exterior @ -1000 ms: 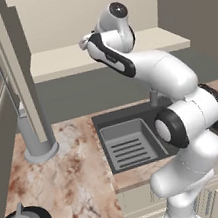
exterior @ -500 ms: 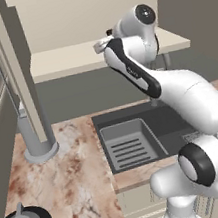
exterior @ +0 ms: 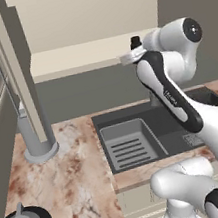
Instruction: Take 2 condiments from the cabinet and move them on the counter near the stove.Make sure the condiments are lined up with each other, next to each other.
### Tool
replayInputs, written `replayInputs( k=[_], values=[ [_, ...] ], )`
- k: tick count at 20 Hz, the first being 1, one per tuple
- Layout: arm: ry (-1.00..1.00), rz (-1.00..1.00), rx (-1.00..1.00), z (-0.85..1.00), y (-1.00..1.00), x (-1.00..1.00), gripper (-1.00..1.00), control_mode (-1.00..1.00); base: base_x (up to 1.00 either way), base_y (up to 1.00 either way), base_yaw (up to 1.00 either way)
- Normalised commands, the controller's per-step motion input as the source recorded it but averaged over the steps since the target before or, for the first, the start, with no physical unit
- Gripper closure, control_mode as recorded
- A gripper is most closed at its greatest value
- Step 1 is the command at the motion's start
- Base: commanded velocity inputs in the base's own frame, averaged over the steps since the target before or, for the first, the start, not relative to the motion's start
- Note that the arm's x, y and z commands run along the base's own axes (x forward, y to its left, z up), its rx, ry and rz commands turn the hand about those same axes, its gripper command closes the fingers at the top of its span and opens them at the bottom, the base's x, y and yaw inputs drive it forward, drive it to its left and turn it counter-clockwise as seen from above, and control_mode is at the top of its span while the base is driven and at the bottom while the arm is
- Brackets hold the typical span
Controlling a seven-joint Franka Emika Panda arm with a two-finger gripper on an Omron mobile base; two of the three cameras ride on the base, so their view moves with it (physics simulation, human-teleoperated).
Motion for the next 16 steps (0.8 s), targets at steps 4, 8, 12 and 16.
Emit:
replayInputs(
  k=[4, 8, 12, 16],
  values=[
    [0.0, 0.0, 0.0, 0.04, -0.15, -1.0, 1.0, -1.0, 0.0, 0.0, 0.0],
    [0.0, 0.0, 0.0, 0.0, 0.0, -0.86, 1.0, -1.0, 0.0, 0.0, 0.0],
    [0.0, 0.0, 0.0, -0.02, 0.0, -0.73, 1.0, -1.0, 0.0, 0.0, 0.0],
    [0.0, 0.0, 0.0, 0.0, -0.01, -0.59, 1.0, -1.0, 0.0, 0.0, 0.0]
  ],
)
